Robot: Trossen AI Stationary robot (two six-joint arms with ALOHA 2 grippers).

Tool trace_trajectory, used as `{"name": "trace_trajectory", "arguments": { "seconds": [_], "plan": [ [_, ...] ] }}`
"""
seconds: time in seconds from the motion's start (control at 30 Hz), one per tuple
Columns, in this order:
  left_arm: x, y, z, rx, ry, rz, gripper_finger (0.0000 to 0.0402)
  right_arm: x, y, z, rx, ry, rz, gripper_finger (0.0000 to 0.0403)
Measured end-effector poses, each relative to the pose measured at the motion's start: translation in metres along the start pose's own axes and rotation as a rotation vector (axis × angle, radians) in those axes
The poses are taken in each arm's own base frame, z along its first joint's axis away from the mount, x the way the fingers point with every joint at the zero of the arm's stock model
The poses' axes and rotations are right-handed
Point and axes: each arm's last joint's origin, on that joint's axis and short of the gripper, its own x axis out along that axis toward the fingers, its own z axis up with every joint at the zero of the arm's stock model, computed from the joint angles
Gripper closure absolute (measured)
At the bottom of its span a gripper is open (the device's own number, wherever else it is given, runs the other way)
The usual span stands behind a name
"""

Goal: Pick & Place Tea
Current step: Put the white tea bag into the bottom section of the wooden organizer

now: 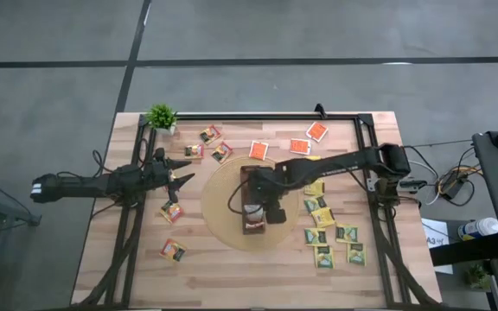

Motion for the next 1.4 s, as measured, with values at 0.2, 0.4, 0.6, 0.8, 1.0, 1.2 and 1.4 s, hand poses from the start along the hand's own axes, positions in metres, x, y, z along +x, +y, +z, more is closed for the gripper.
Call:
{"name": "trace_trajectory", "arguments": {
  "seconds": [0.2, 0.4, 0.6, 0.8, 1.0, 1.2, 1.4],
  "plan": [
    [0.000, 0.000, 0.000, 0.000, 0.000, 0.000, 0.0199, 0.005, 0.001, -0.002, 0.011, -0.023, 0.018, 0.0264],
    [0.000, 0.000, 0.000, 0.000, 0.000, 0.001, 0.0199, 0.011, 0.002, -0.008, 0.023, -0.004, 0.020, 0.0270],
    [0.000, 0.000, 0.000, 0.000, 0.000, 0.001, 0.0199, 0.014, 0.005, -0.012, 0.023, 0.009, 0.023, 0.0291],
    [0.000, 0.000, 0.000, 0.000, 0.000, 0.001, 0.0199, 0.016, 0.018, -0.011, -0.018, 0.009, 0.036, 0.0343],
    [0.000, 0.000, 0.000, 0.000, 0.000, 0.001, 0.0199, 0.017, 0.037, -0.010, -0.116, 0.005, 0.049, 0.0392],
    [0.000, 0.000, 0.000, 0.000, 0.000, 0.001, 0.0199, 0.018, 0.052, -0.010, -0.217, 0.016, -0.015, 0.0394],
    [0.000, 0.000, 0.000, 0.000, 0.000, 0.000, 0.0199, 0.018, 0.063, -0.012, -0.308, 0.032, -0.021, 0.0394]
  ]
}}
